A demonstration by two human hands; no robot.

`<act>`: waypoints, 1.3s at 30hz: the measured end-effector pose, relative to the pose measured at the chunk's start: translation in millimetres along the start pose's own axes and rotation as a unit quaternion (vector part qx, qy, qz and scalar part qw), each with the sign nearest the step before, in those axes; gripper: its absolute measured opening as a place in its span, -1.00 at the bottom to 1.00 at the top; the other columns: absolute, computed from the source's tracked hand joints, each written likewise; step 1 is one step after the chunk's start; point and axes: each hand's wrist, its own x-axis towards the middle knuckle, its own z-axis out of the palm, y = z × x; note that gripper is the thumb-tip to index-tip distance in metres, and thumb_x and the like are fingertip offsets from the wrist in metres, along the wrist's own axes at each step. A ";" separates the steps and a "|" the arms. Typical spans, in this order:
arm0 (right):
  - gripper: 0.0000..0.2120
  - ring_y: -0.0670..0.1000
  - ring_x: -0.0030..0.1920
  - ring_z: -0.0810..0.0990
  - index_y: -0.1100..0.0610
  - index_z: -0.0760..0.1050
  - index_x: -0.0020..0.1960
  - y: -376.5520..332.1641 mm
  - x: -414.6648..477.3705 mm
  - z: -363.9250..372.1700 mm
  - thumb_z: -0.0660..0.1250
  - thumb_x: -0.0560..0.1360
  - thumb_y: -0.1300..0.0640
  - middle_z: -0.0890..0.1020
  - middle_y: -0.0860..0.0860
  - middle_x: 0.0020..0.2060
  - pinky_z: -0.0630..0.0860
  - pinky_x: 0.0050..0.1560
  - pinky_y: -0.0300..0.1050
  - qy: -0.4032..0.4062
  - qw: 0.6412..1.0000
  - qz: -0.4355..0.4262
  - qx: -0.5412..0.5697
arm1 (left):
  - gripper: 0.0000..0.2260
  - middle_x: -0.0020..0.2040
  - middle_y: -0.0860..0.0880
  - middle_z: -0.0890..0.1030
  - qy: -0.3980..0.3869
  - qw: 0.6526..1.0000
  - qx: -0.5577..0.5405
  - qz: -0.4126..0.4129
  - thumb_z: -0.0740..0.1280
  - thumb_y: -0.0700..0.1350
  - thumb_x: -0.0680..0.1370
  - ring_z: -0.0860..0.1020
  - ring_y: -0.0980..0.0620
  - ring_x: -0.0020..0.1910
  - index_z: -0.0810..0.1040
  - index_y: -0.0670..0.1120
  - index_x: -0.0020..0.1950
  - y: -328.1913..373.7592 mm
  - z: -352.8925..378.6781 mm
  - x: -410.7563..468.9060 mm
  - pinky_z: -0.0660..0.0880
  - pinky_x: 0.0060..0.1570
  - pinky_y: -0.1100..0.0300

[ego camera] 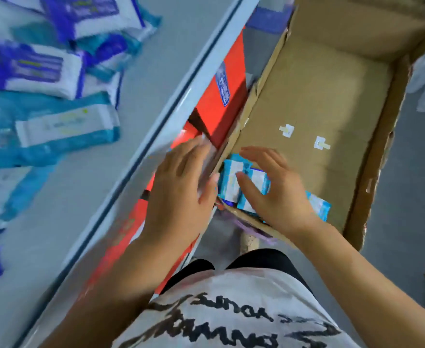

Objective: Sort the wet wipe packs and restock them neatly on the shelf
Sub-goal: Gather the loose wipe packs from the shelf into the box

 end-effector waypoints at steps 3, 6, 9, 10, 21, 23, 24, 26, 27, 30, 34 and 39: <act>-0.72 -0.04 0.24 0.53 0.18 0.58 0.24 -58.9 1.5 18.9 0.39 0.54 0.17 0.61 -0.02 0.19 0.35 0.29 -0.32 -0.004 0.995 -0.097 0.032 | -0.66 0.33 -0.21 0.59 0.090 0.995 0.035 -0.025 0.40 -0.19 0.59 0.53 -0.19 0.35 0.56 -0.28 0.34 -2.8 -58.8 -30.3 0.47 0.35 -0.12; -0.72 0.00 0.26 0.54 0.20 0.59 0.23 -107.8 -8.0 51.0 0.39 0.54 0.15 0.61 0.01 0.20 0.40 0.32 -0.20 -0.043 0.981 -0.180 0.063 | -0.67 0.32 -0.20 0.59 0.154 0.981 0.086 -0.081 0.39 -0.15 0.61 0.52 -0.18 0.38 0.57 -0.26 0.33 -17.1 -108.3 -73.5 0.45 0.37 -0.12; -0.72 0.03 0.27 0.53 0.20 0.59 0.22 -146.1 -17.9 86.7 0.39 0.54 0.16 0.61 0.03 0.20 0.43 0.32 -0.14 -0.093 0.962 -0.246 0.076 | -0.67 0.31 -0.20 0.60 0.213 0.956 0.133 -0.153 0.38 -0.13 0.61 0.52 -0.20 0.37 0.58 -0.28 0.32 -36.0 -150.5 -122.8 0.44 0.38 -0.15; -0.73 0.04 0.27 0.53 0.20 0.59 0.22 -157.7 -19.8 97.6 0.39 0.54 0.16 0.60 0.04 0.21 0.43 0.32 -0.13 -0.109 0.955 -0.265 0.078 | -0.67 0.30 -0.21 0.60 0.228 0.946 0.149 -0.176 0.38 -0.13 0.61 0.52 -0.21 0.36 0.58 -0.28 0.31 -42.3 -162.9 -138.9 0.43 0.38 -0.15; -0.47 0.24 0.14 0.51 0.22 0.44 0.27 -277.7 -13.8 209.8 0.41 0.52 -0.14 0.49 0.20 0.17 0.46 0.13 0.05 -0.155 0.970 -0.181 -0.049 | -0.42 0.28 -0.26 0.56 0.268 0.765 0.237 -0.535 0.31 0.25 0.59 0.45 -0.30 0.31 0.52 -0.24 0.29 -89.0 -238.3 -266.8 0.41 0.31 -0.21; -0.34 0.30 0.17 0.47 0.24 0.34 0.32 -291.8 -11.6 221.4 0.46 0.46 -0.18 0.43 0.24 0.21 0.43 0.19 0.12 -0.148 0.969 -0.168 -0.101 | -0.35 0.31 -0.27 0.54 0.251 0.746 0.244 -0.567 0.34 0.31 0.52 0.43 -0.31 0.33 0.54 -0.26 0.26 -92.8 -238.8 -273.8 0.41 0.28 -0.22; -0.26 0.31 0.19 0.45 0.25 0.30 0.36 -296.5 -9.9 226.0 0.50 0.43 -0.16 0.40 0.27 0.23 0.41 0.23 0.13 -0.150 0.968 -0.161 -0.123 | -0.33 0.33 -0.26 0.53 0.244 0.742 0.249 -0.572 0.35 0.33 0.51 0.41 -0.31 0.35 0.55 -0.26 0.25 -93.5 -237.7 -275.5 0.40 0.30 -0.21; -0.11 0.31 0.23 0.45 0.26 0.18 0.47 -302.2 -6.6 231.2 0.58 0.37 -0.09 0.35 0.29 0.29 0.41 0.30 0.13 -0.158 0.969 -0.134 -0.135 | -0.33 0.34 -0.25 0.52 0.238 0.745 0.257 -0.568 0.37 0.34 0.49 0.40 -0.30 0.36 0.56 -0.25 0.22 -94.9 -236.1 -277.5 0.38 0.33 -0.20; -0.03 0.29 0.24 0.45 0.25 0.12 0.51 -303.6 -4.8 231.3 0.61 0.35 -0.05 0.34 0.28 0.31 0.41 0.30 0.10 -0.164 0.972 -0.114 -0.121 | -0.34 0.34 -0.24 0.52 0.239 0.747 0.255 -0.566 0.37 0.35 0.48 0.39 -0.29 0.36 0.57 -0.24 0.21 -95.4 -236.3 -278.1 0.37 0.35 -0.19; -0.08 0.12 0.13 0.52 0.25 0.18 0.46 -300.9 2.5 226.7 0.65 0.32 0.05 0.49 0.12 0.20 0.49 0.05 -0.19 -0.184 0.980 -0.067 -0.037 | -0.33 0.39 -0.18 0.48 0.249 0.756 0.225 -0.562 0.38 0.35 0.47 0.34 -0.22 0.39 0.56 -0.19 0.29 -94.7 -239.7 -280.6 0.30 0.43 -0.11; -0.34 -0.03 -0.04 0.56 0.16 0.32 0.40 -299.5 6.2 215.3 0.55 0.44 0.01 0.54 -0.04 -0.02 0.43 -0.28 -0.31 -0.198 0.979 -0.032 0.028 | -0.39 0.39 -0.11 0.49 0.278 0.769 0.157 -0.553 0.34 0.29 0.52 0.33 -0.14 0.40 0.53 -0.15 0.35 -85.6 -249.7 -289.2 0.30 0.43 -0.04; -0.61 -0.09 -0.07 0.65 0.11 0.54 0.20 -318.7 8.1 209.5 0.50 0.47 -0.04 0.67 -0.07 -0.05 0.60 -0.15 -0.15 -0.165 0.982 -0.060 0.076 | -0.48 0.40 -0.03 0.45 0.239 0.767 0.126 -0.583 0.34 0.21 0.56 0.37 -0.07 0.38 0.51 -0.10 0.39 -77.3 -266.8 -311.7 0.37 0.36 -0.01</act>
